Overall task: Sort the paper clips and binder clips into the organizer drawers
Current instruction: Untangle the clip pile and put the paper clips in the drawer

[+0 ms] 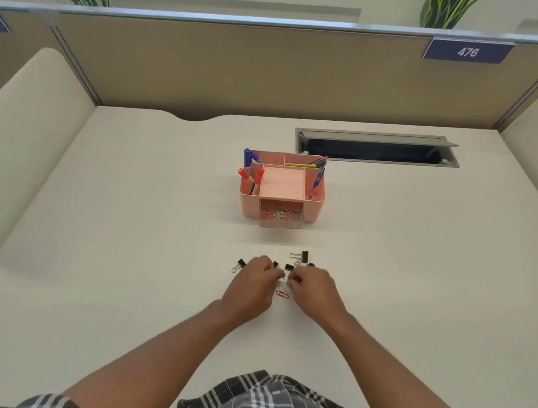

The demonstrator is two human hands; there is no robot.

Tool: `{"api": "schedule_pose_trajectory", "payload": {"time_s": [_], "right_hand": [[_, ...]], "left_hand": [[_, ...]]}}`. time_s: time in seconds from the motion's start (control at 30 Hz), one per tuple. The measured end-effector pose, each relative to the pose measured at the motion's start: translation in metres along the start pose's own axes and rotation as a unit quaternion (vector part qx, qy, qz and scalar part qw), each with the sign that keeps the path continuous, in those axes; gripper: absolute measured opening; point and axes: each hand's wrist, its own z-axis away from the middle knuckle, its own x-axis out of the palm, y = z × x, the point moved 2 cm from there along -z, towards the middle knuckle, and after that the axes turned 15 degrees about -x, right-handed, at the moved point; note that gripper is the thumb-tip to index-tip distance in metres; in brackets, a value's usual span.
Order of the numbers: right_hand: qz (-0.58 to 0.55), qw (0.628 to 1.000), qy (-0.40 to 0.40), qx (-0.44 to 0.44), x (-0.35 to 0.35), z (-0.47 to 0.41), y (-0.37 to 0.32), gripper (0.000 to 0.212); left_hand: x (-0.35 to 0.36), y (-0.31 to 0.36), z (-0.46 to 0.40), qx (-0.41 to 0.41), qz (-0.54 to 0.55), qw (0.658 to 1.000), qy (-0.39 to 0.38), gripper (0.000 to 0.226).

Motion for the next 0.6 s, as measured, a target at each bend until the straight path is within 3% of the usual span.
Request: {"api": "schedule_pose_trajectory", "payload": {"time_s": [0.07, 0.23, 0.6], "right_hand": [[0.019, 1.0, -0.02, 0.005, 0.017, 0.011, 0.001, 0.012], [0.048, 0.998, 0.023, -0.016, 0.04, 0.021, 0.001, 0.015], [0.033, 0.999, -0.014, -0.037, 0.035, 0.019, 0.003, 0.009]], "left_hand": [[0.01, -0.001, 0.004, 0.02, -0.029, 0.999, -0.016, 0.019], [0.015, -0.003, 0.002, 0.012, -0.085, 0.996, -0.01, 0.005], [0.016, -0.008, 0.02, -0.02, -0.109, 0.993, -0.039, 0.009]]}}
